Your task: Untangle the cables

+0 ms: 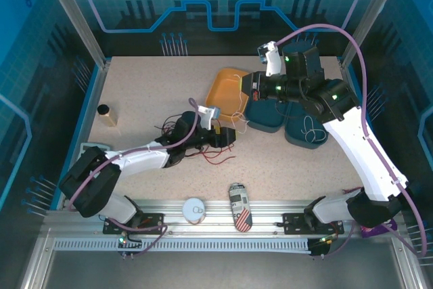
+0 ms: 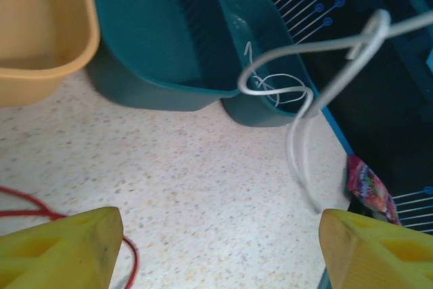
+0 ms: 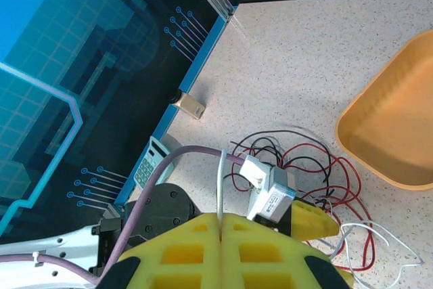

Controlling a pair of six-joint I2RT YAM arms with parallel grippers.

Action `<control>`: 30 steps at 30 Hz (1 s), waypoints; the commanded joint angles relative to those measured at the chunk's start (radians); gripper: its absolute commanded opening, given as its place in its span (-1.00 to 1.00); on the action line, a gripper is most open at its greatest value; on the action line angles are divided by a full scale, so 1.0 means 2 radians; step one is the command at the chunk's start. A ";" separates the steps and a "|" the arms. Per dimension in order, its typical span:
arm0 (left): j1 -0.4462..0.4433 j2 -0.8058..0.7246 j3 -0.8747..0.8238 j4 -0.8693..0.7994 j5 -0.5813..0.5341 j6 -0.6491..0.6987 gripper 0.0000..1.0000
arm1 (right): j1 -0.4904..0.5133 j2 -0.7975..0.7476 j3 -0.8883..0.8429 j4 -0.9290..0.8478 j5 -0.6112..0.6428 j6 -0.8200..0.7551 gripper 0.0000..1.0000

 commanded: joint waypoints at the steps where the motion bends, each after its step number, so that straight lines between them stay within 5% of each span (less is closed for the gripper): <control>1: -0.005 0.011 0.017 0.029 0.009 -0.017 0.36 | 0.002 -0.011 0.000 0.008 0.003 0.001 -1.00; 7: -0.005 0.014 0.012 0.035 0.000 -0.035 0.42 | -0.004 -0.021 -0.012 0.007 0.013 0.001 -1.00; 10: -0.005 0.016 0.012 0.028 -0.012 -0.041 -0.22 | -0.006 -0.025 -0.016 0.007 0.015 0.000 -1.00; 11: -0.005 0.015 0.011 0.026 -0.017 -0.043 -0.29 | -0.007 -0.026 -0.016 0.005 0.017 -0.001 -1.00; 19: 0.002 -0.001 -0.014 0.029 -0.018 -0.047 -0.25 | -0.026 -0.038 -0.022 -0.029 0.073 -0.017 -1.00; 27: 0.045 -0.032 -0.071 0.038 -0.027 -0.070 -0.89 | -0.074 -0.070 -0.031 -0.035 0.084 -0.022 -1.00; 30: 0.054 -0.049 -0.076 0.024 -0.033 -0.066 -0.89 | -0.083 -0.078 -0.032 -0.038 0.083 -0.024 -1.00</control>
